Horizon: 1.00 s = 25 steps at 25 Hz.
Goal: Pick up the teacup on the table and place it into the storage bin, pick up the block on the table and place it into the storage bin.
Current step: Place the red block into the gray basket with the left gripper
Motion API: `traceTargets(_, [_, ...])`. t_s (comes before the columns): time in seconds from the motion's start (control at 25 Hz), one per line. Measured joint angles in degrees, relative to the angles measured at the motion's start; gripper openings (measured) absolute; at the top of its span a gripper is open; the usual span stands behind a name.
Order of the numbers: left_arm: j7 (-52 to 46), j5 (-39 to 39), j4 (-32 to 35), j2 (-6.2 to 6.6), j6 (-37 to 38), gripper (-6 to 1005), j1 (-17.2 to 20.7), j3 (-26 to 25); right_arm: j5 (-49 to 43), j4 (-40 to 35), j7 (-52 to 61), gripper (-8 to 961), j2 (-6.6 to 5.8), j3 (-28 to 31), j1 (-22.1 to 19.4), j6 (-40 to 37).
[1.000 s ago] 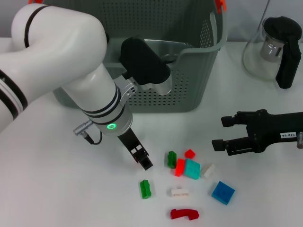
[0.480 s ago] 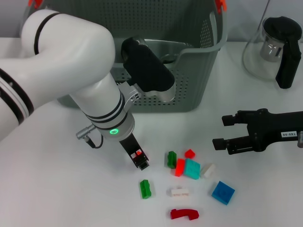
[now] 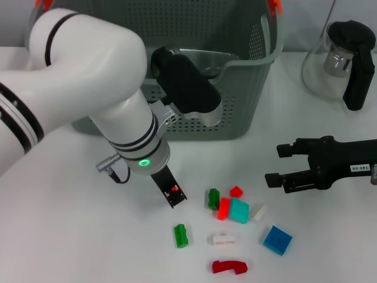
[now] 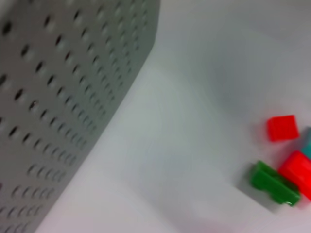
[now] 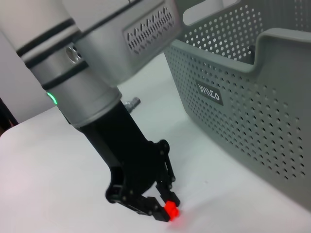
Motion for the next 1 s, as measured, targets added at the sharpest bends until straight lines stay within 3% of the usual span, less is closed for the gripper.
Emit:
traceTargets(0.2, [1.06,0.07,7.19,0.0,6.95,199,0.3,-2.3,-0.08,0.0,-0.2,946,-0.05,0.0,-0.04,0.02])
traceTargets(0.32, [2.25,-0.45,16.08,0.01,13.7,200,1.23,-5.93,-0.08,0.0,-0.26,947,-0.08,0.0,-0.04,0.02])
traceTargets(0.48, [4.53,-6.74,30.59,0.18,22.17,216,2.52,-15.37,-0.08,0.0,-0.33,947,-0.14,0.0,-0.25,0.0])
traceTargets(0.52, [4.75,-7.47,31.51,0.26,22.56,220,2.52,-16.54,-0.08,0.02,-0.45,946,-0.15,0.0,-0.32,0.02])
traceTargets(0.6, [6.38,-11.82,36.25,0.59,24.02,228,2.22,-23.84,-0.07,0.35,-0.73,946,-0.16,0.0,-0.43,0.01])
traceTargets(0.72, [9.1,-14.23,37.13,0.77,22.82,241,0.83,-32.85,-0.05,0.67,-0.89,946,-0.16,0.0,-0.45,0.07])
traceTargets(0.84, [12.12,-15.24,33.78,1.06,18.03,253,-0.78,-39.99,-0.04,0.69,-0.92,946,-0.06,0.0,-0.46,0.17])
traceTargets(1.0, [13.42,-15.27,23.78,3.43,8.95,269,-2.19,-41.18,-0.04,0.7,-0.93,947,0.05,-0.03,-0.47,0.06])
